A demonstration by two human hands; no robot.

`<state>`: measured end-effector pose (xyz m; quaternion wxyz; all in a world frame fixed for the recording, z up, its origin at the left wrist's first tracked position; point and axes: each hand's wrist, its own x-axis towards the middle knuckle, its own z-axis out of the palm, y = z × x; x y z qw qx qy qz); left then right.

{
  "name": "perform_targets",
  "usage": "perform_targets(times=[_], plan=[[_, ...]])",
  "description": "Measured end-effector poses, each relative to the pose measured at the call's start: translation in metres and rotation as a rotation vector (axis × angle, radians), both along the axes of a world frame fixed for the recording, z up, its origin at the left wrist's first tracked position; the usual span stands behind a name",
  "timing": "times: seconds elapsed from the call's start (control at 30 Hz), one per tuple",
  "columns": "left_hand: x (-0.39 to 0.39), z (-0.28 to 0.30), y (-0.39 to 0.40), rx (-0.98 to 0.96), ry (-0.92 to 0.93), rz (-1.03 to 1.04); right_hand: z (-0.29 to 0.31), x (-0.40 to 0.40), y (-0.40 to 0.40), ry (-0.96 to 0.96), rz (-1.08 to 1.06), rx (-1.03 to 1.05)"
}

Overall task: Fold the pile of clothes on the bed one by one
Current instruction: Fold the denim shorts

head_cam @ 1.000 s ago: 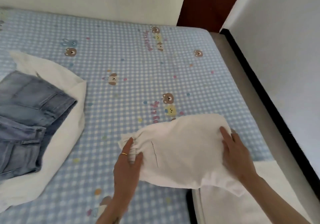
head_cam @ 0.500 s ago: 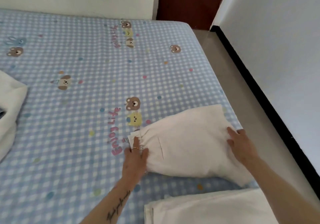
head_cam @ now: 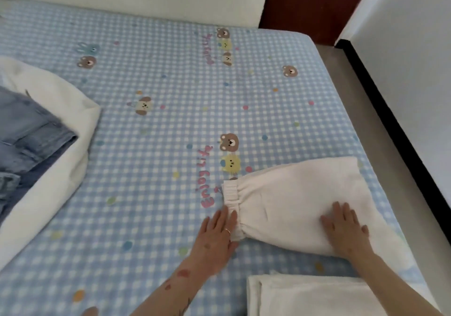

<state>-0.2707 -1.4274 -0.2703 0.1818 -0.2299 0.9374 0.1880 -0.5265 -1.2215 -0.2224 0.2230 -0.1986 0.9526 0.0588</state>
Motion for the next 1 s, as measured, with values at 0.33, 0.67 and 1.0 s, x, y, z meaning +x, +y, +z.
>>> perform_targets(times=[0.33, 0.67, 1.0], plan=[[0.377, 0.053, -0.144, -0.513, 0.130, 0.579, 0.042, 0.248, -0.182, -0.312, 0.139, -0.319], [0.468, 0.076, -0.291, -0.373, 0.027, 0.479, 0.033, 0.507, -0.420, -0.551, 0.534, -0.437], [0.463, 0.052, -0.314, -0.139, 0.170, 0.215, 0.012, 0.591, -0.496, -0.479, -0.117, -0.573]])
